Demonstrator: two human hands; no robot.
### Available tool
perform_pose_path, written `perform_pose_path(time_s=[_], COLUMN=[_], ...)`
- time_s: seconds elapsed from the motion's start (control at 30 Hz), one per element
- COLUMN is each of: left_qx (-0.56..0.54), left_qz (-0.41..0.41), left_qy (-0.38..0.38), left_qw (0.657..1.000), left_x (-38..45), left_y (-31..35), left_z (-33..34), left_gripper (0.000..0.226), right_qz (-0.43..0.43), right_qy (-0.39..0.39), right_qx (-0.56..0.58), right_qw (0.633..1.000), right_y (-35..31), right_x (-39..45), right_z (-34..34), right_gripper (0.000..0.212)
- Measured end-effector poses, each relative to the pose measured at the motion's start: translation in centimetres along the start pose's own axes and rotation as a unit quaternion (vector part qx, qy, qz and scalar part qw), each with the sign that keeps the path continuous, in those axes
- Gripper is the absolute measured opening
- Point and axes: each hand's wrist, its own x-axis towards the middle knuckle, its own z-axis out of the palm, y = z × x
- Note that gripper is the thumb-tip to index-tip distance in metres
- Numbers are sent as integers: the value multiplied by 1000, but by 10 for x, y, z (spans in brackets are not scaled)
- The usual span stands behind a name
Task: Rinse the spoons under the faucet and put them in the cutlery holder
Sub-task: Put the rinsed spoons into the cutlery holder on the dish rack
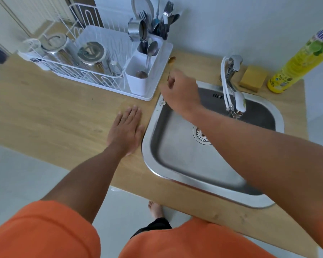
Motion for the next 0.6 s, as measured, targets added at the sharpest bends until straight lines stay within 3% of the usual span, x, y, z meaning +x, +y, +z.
perform_pose_path(time_s=[0.13,0.27,0.6], left_qx=[-2,2,4], left_qz=[-1,3,3], left_qy=[4,6,4], left_qw=[1000,1000,1000], left_x=[1,2,2], left_y=[-2,-3,-4], left_z=[3,4,6], left_gripper=[69,69,62], right_qz=[-76,-95,-71], right_qy=[37,33,-81], right_qx=[29,16,-111], right_qw=[996,995,988], right_y=[-38,-68,-65], right_x=[38,70,84], right_z=[-8,-13,6], right_gripper=[18,22,10])
